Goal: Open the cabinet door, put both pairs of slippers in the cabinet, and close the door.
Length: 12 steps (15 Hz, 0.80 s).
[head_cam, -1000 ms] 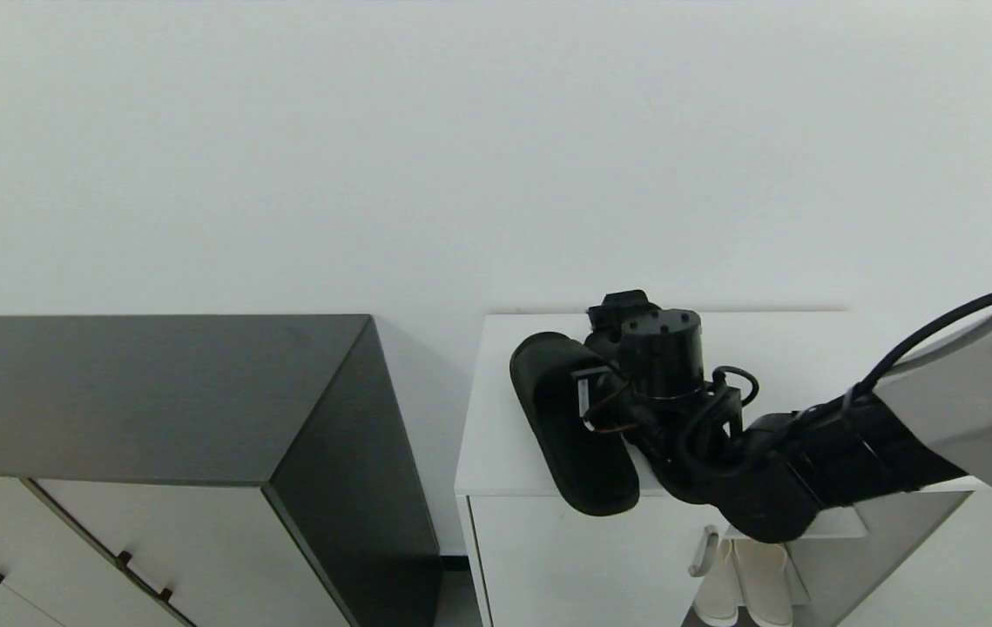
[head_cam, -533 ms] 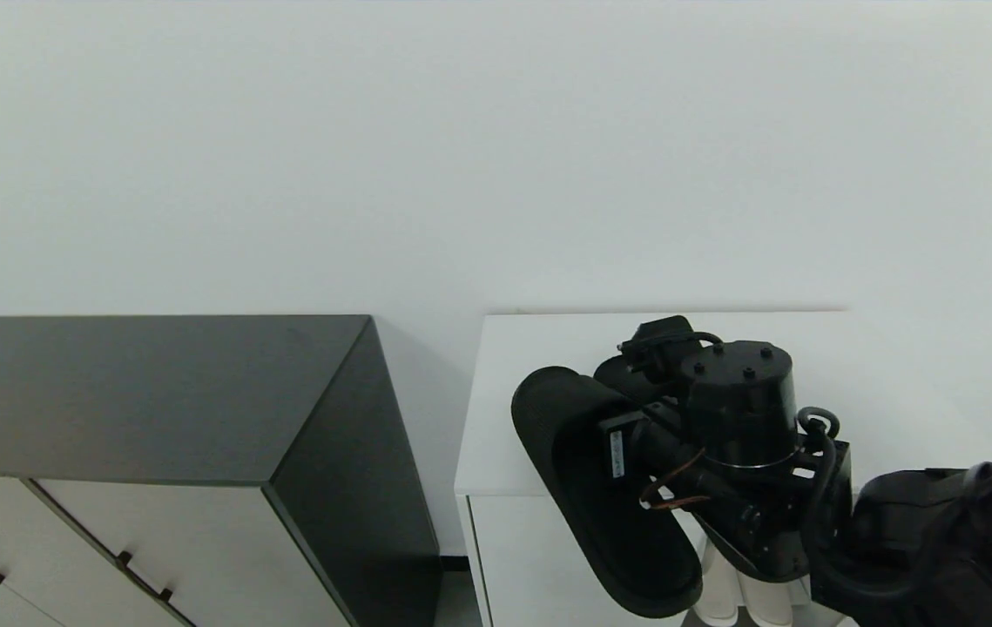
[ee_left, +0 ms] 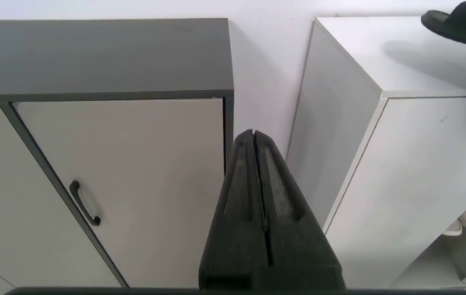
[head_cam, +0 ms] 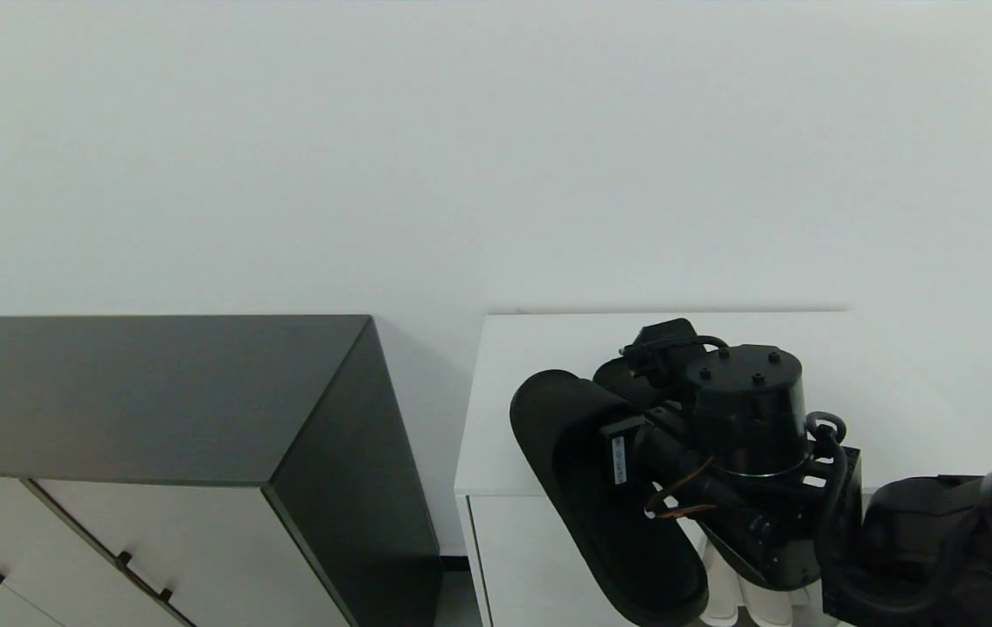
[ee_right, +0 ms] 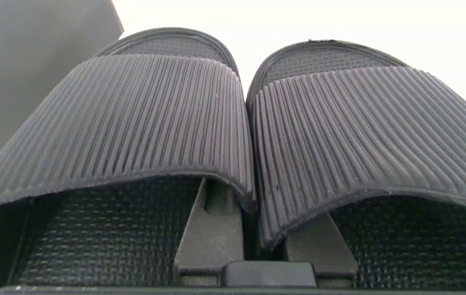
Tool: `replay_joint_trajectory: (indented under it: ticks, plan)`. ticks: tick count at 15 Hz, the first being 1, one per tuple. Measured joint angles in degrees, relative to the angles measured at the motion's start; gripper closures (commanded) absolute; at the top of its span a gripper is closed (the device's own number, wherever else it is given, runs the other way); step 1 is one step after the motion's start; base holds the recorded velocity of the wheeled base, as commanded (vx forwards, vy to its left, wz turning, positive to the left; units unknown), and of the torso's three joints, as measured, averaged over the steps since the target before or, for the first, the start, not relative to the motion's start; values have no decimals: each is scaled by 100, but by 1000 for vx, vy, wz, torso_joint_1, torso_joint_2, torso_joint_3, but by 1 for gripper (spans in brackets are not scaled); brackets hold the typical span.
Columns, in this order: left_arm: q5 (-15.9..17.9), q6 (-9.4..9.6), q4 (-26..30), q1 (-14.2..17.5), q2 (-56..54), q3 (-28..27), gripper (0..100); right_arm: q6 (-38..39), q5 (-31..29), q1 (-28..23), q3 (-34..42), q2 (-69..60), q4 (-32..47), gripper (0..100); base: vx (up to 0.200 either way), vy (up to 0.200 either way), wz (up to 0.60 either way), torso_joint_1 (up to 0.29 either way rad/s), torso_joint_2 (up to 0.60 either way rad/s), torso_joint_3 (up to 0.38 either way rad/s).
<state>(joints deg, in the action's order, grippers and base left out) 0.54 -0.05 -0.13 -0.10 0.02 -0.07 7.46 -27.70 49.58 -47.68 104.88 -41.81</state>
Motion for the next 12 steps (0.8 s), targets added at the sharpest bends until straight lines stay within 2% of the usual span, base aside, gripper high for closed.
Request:
replay_joint_trajectory:
  ticks: [1,12]
  plan:
    - [0,0,-2,0,0,0,100,4,4,0,0,0,0,100,0,0,0,0,0,0]
    - [1,0,-2,-1,0,0,100,17,20,0,46,2,-4,100,-200,0,0,1,4,1]
